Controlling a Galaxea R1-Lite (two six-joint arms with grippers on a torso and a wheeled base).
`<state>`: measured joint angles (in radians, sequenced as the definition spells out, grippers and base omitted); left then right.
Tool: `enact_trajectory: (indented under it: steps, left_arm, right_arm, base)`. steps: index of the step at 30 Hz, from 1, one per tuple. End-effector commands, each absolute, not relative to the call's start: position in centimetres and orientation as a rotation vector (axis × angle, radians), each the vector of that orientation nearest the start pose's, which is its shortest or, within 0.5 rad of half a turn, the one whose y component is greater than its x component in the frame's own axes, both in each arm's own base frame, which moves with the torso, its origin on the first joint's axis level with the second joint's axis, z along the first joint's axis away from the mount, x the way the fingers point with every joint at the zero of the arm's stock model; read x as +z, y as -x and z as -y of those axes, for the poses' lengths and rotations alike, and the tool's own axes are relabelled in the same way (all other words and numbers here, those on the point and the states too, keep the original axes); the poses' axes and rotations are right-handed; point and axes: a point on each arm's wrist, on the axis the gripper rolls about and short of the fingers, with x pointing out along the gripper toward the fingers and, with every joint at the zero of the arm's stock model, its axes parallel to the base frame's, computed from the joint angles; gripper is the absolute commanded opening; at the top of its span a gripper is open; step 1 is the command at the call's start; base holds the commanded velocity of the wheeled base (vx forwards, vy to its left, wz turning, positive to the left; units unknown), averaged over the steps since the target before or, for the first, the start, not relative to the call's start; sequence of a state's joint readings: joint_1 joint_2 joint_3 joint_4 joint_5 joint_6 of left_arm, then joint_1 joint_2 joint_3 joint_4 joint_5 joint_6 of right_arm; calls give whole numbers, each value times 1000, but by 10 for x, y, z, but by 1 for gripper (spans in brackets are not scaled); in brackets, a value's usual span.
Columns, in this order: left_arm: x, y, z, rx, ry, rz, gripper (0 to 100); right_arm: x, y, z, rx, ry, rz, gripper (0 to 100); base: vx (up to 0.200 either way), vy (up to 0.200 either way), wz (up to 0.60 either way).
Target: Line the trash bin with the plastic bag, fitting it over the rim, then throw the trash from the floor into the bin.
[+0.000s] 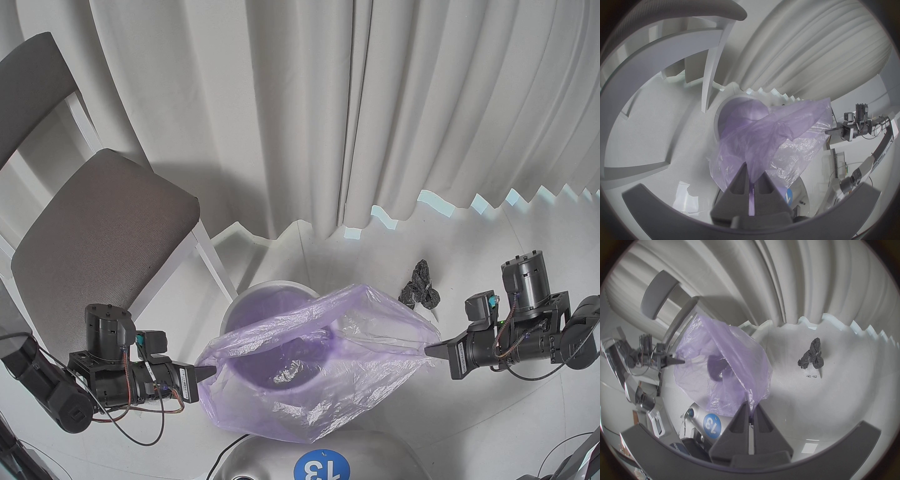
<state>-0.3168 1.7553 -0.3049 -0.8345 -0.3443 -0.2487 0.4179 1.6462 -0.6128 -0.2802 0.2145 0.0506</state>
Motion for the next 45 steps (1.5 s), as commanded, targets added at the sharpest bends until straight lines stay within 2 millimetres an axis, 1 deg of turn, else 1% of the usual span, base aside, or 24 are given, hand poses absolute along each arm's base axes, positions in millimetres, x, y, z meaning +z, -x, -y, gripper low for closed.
enact_trajectory:
  steps: [1,3,5,10,14,16,19,22,25,30,33,35,38,40,45]
  left_arm:
    - [88,-216,77,-568,240,-663,0]
    - [90,-215,77,-568,238,-668,0]
    - [90,-213,77,-571,233,-690,0]
    - [86,-210,76,-587,192,-719,0]
    - [78,-203,74,-625,131,-789,0]
    - [79,-201,71,-642,103,-796,0]
    - [81,-200,69,-666,108,-804,0]
    - [78,-201,69,-669,111,-817,0]
    - [71,-204,68,-650,110,-843,0]
    - [61,-209,68,-647,101,-880,0]
    - [53,-214,71,-646,102,-904,0]
    - [43,-223,72,-612,98,-921,0]
    - [38,-228,72,-583,95,-915,0]
    - [28,-236,73,-545,96,-867,0]
    - [21,-242,75,-533,101,-799,0]
  right_arm:
    - [124,-219,-103,590,50,-793,0]
    - [123,-217,-102,592,62,-810,0]
    - [118,-216,-101,603,98,-836,0]
    - [114,-214,-103,620,127,-849,0]
    - [112,-208,-104,642,159,-890,0]
    - [112,-204,-103,653,184,-904,0]
    - [110,-203,-102,663,208,-918,0]
    - [108,-205,-103,663,209,-927,0]
    - [98,-211,-105,658,211,-963,0]
    - [88,-217,-107,653,213,-1003,0]
    - [80,-223,-110,648,209,-1023,0]
    - [73,-231,-114,638,196,-1015,0]
    - [69,-236,-116,622,172,-1006,0]
    - [64,-248,-121,580,95,-964,0]
    - [61,-262,-127,541,2,-896,0]
  base:
    - [0,0,0]
    - [0,0,0]
    - [0,0,0]
    - [0,0,0]
    - [0,0,0]
    - [0,0,0]
    - [0,0,0]
    - [0,0,0]
    - [0,0,0]
    - [0,0,0]
    - [0,0,0]
    - [0,0,0]
    - [0,0,0]
    - [0,0,0]
    - [0,0,0]
